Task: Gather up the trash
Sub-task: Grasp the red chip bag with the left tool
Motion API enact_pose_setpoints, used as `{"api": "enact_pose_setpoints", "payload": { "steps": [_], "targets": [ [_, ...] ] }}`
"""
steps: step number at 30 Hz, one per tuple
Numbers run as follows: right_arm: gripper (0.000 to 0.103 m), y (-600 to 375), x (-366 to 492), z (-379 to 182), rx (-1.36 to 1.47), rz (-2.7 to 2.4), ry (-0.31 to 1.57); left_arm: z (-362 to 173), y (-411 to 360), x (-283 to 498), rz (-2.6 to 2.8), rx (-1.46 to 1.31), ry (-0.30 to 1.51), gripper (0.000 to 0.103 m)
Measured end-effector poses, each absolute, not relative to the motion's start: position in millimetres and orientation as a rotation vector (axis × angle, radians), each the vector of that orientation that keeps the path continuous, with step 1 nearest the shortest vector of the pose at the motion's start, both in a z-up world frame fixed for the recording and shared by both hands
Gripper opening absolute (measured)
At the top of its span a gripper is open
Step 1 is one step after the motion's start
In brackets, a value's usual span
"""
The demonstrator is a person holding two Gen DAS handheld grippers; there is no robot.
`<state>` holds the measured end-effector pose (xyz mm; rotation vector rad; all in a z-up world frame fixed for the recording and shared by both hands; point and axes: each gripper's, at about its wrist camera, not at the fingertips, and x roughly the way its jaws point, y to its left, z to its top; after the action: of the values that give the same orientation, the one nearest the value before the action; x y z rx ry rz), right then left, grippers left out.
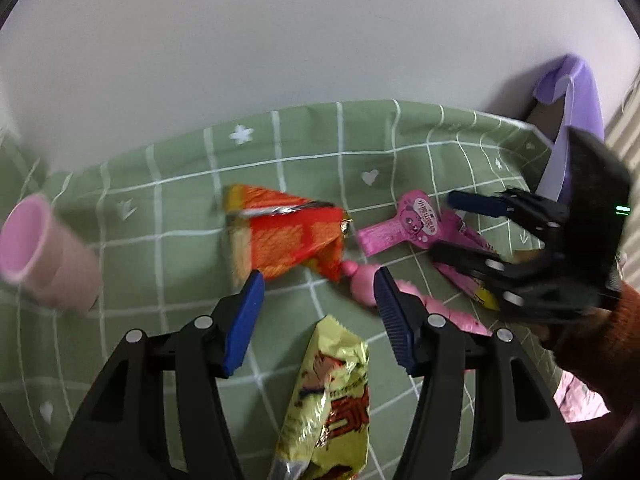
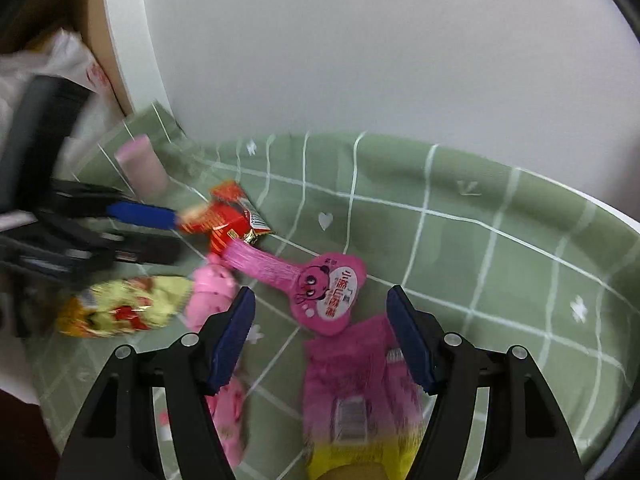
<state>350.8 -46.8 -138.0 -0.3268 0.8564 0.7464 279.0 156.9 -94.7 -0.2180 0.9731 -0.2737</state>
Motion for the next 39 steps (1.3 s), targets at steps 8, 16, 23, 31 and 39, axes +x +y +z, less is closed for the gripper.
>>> {"api": "enact_pose_setpoints", "payload": {
  "steps": [8,16,23,31,39],
  "targets": [
    [0.02,-44,354,-139,-0.332,0.76,0.897,-91,175,286,-0.177,-0.298,0.972,0.056],
    [0.015,-83,332,-124,-0.248,0.729,0.91,-104,164,327,-0.142,-0.28,1.057,0.056],
    [0.015,-122,311,-111,-0.229,0.648,0.887,-104,155,338,-0.103,-0.267,1.11,0.015],
    [0.015,-150,304,-114,-0.167,0.584,0.918,-89,155,330,-0.131,-0.304,1.046,0.005],
    [0.047,-133,292,-100,-0.149,0.645,0.832,-61,169,290,-0.117,-0.372,0.93,0.003]
  ]
}}
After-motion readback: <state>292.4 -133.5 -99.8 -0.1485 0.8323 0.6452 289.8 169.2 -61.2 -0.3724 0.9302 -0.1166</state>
